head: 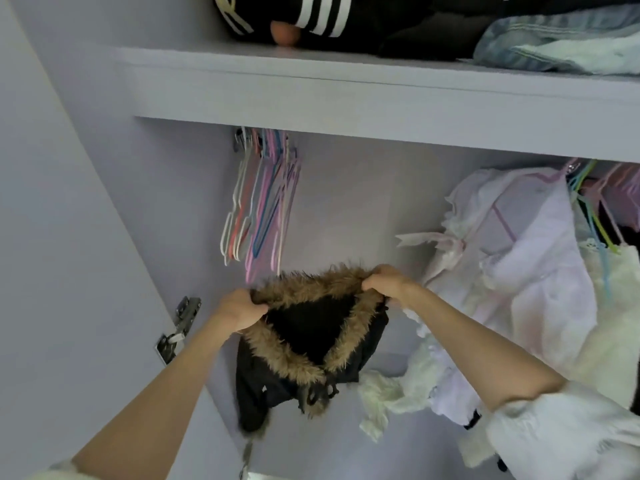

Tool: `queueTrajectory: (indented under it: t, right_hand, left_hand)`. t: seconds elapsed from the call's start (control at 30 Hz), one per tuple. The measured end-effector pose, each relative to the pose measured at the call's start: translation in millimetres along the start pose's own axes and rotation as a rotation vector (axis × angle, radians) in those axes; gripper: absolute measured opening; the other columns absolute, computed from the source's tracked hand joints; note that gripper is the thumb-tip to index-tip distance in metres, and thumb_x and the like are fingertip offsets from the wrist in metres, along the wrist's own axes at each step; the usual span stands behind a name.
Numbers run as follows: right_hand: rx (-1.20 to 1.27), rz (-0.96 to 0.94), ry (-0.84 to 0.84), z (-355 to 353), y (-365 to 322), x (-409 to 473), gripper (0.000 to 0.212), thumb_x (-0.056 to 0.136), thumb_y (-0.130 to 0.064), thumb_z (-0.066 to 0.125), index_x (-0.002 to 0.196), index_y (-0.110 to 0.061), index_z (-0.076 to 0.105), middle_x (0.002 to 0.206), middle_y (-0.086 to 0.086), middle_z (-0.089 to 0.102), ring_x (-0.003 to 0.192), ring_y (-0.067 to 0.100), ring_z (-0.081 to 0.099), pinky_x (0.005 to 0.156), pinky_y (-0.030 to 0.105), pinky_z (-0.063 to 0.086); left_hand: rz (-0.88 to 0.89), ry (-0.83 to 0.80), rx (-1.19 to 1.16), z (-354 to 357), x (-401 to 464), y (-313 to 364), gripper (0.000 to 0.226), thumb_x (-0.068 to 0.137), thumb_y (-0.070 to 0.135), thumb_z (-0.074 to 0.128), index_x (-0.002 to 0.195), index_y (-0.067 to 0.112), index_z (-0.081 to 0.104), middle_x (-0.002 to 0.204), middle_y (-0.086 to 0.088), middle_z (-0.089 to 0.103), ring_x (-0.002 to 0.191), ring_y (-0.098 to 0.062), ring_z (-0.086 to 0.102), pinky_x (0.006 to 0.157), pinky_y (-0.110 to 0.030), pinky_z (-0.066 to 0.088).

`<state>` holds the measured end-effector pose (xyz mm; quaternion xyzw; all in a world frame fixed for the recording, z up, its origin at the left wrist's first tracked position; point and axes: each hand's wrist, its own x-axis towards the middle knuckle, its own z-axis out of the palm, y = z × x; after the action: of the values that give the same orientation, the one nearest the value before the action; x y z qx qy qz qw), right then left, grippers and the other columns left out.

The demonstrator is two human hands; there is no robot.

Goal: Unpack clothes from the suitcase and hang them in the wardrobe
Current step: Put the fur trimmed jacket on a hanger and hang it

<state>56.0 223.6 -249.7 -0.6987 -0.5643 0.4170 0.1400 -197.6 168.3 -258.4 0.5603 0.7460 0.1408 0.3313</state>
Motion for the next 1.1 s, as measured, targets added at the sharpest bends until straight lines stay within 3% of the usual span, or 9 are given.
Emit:
queueTrajectory:
  t: [0.07, 0.17, 0.27, 0.4, 0.6, 0.7, 0.77, 0.9, 1.1]
  right_hand:
    - [-0.017, -0.003, -0.050, 2, -21, 11, 0.028, 0.090, -0.013, 0.056, 0.116, -0.006, 0.048, 0.108, 0.007, 0.046, 0.104, 0.025, 0.050, 0.079, 0.033, 0.046]
    - [0.072, -0.020, -0.087, 10, -53, 24, 0.036, 0.094, -0.019, 0.055, 0.126, -0.004, 0.050, 0.123, 0.007, 0.054, 0.118, 0.023, 0.052, 0.093, 0.033, 0.046]
    - [0.388, -0.087, -0.110, 25, -89, 35, 0.038, 0.096, -0.032, 0.049, 0.120, -0.003, 0.056, 0.120, 0.013, 0.061, 0.103, 0.023, 0.057, 0.091, 0.035, 0.047]
    - [0.635, -0.194, -0.151, 35, -138, 40, 0.044, 0.096, -0.040, 0.048, 0.119, -0.004, 0.056, 0.101, 0.008, 0.060, 0.098, 0.022, 0.056, 0.085, 0.036, 0.050]
    - [0.517, -0.260, -0.194, 48, -169, 39, 0.030, 0.093, -0.032, 0.057, 0.103, -0.004, 0.059, 0.095, 0.011, 0.062, 0.087, 0.020, 0.061, 0.074, 0.029, 0.053]
    - [0.500, -0.265, -0.148, 51, -176, 40, 0.012, 0.091, -0.014, 0.059, 0.088, -0.002, 0.060, 0.078, 0.010, 0.060, 0.066, 0.017, 0.059, 0.062, 0.023, 0.051]
    - [0.571, -0.232, -0.111, 53, -178, 39, 0.013, 0.093, -0.006, 0.051, 0.080, -0.004, 0.055, 0.072, 0.010, 0.056, 0.058, 0.016, 0.055, 0.059, 0.024, 0.052]
    - [0.823, -0.229, -0.016, 47, -172, 35, 0.015, 0.097, -0.007, 0.034, 0.097, -0.007, 0.049, 0.062, 0.003, 0.035, 0.049, 0.012, 0.028, 0.031, 0.015, 0.029]
    - [0.900, -0.317, 0.109, 18, -148, 36, 0.040, 0.101, -0.010, 0.025, 0.133, -0.022, 0.045, 0.059, -0.001, 0.029, 0.048, 0.009, 0.021, 0.032, 0.014, 0.021]
  left_hand:
    - [0.003, 0.005, -0.063, -4, 11, -2, 0.022, 0.095, 0.024, 0.048, 0.108, 0.008, 0.055, 0.105, -0.014, 0.061, 0.093, -0.026, 0.057, 0.084, -0.034, 0.050]
    - [0.032, -0.024, -0.075, -4, 15, -3, 0.035, 0.098, 0.026, 0.044, 0.129, 0.010, 0.046, 0.089, -0.002, 0.057, 0.088, -0.022, 0.057, 0.072, -0.027, 0.050]
    - [0.064, -0.106, -0.079, -3, 15, -5, 0.041, 0.099, 0.023, 0.041, 0.139, 0.019, 0.037, 0.108, -0.002, 0.057, 0.095, -0.022, 0.057, 0.078, -0.026, 0.049]
    - [0.046, -0.081, 0.018, -7, 18, -10, 0.036, 0.098, 0.019, 0.043, 0.134, 0.013, 0.044, 0.133, -0.006, 0.051, 0.117, -0.027, 0.052, 0.092, -0.026, 0.041]
    - [-0.030, -0.037, -0.097, -17, 17, -15, 0.033, 0.097, 0.019, 0.047, 0.129, 0.014, 0.049, 0.129, -0.008, 0.055, 0.112, -0.027, 0.056, 0.073, -0.023, 0.049]
    - [-0.054, -0.038, -0.114, -20, 12, -17, 0.033, 0.097, 0.020, 0.048, 0.129, 0.014, 0.049, 0.128, -0.007, 0.056, 0.111, -0.024, 0.056, 0.078, -0.025, 0.046]
    - [-0.058, -0.040, -0.123, -19, 10, -20, 0.032, 0.096, 0.020, 0.049, 0.127, 0.013, 0.052, 0.127, -0.007, 0.057, 0.111, -0.024, 0.056, 0.083, -0.026, 0.046]
    - [-0.083, -0.070, -0.192, -18, 5, -24, 0.032, 0.095, 0.022, 0.051, 0.126, 0.014, 0.052, 0.122, -0.008, 0.058, 0.104, -0.024, 0.059, 0.084, -0.033, 0.054]
    - [-0.080, -0.066, -0.227, -9, 3, -11, 0.038, 0.096, 0.023, 0.050, 0.133, 0.017, 0.046, 0.128, -0.008, 0.052, 0.097, -0.018, 0.051, 0.077, -0.027, 0.051]
